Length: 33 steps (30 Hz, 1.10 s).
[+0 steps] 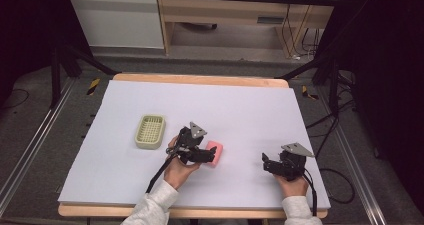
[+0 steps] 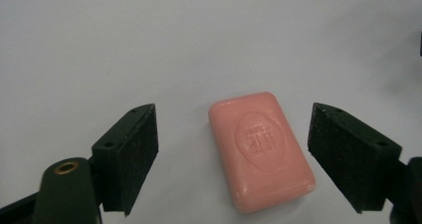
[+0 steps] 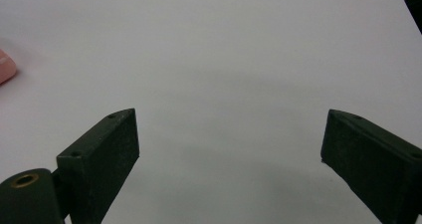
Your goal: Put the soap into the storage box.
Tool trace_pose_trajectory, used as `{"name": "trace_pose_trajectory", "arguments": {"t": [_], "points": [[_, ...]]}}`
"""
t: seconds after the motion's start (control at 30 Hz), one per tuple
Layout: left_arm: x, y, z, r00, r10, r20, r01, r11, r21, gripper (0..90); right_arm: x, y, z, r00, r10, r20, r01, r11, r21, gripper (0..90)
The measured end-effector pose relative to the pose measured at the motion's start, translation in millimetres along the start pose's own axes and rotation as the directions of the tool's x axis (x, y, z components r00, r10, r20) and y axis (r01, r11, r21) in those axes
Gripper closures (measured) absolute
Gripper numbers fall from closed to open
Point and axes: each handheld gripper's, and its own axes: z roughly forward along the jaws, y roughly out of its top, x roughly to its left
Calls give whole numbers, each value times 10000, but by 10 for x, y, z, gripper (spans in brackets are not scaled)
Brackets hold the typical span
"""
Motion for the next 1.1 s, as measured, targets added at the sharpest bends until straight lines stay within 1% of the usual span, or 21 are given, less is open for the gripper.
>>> {"name": "trace_pose_trajectory", "arguments": {"t": [0.03,0.1,0.17,0.2,0.23,0.47,0.6,0.67,0.73,0.83,1.0,1.1], "points": [[-3,0,4,10000,42,2,-42,10000,88,193,1,0,-1,10000,20,1,-20,10000,1,85],[-15,-3,33,10000,30,32,-30,10000,69,193,0,0,-1,10000,21,7,-21,10000,-6,85],[-24,-5,60,10000,18,50,-18,9999,148,194,-1,1,-1,10000,45,-30,-45,10000,-12,85],[-33,-6,79,10000,-43,55,43,10000,90,196,-1,0,-1,10000,41,-16,-41,10000,-12,85],[-31,-5,82,10000,50,52,-51,9998,189,197,-1,0,0,10000,31,-9,-31,10000,-14,85],[-62,-16,177,10000,46,74,-48,9995,310,201,-3,1,1,10000,17,-52,-17,10000,-7,85],[-78,-21,219,9999,89,86,-94,9987,492,200,-3,2,2,10000,56,-64,-56,10000,20,85],[-88,-25,245,9999,109,65,-112,9988,483,199,-4,1,1,10000,37,-63,-36,10000,25,85],[-89,-28,264,9999,148,78,-152,9982,574,198,-2,1,1,9999,82,-71,-82,10000,19,85],[-94,-33,293,9999,74,92,-80,9979,641,193,-5,1,3,9999,83,-85,-82,10000,26,85],[-106,-42,333,9999,57,110,-66,9965,829,183,-3,1,3,9999,103,-99,-103,9999,24,85],[-114,-47,350,9999,64,152,-77,9963,857,178,-2,1,2,9999,91,-94,-90,10000,37,85]]}}
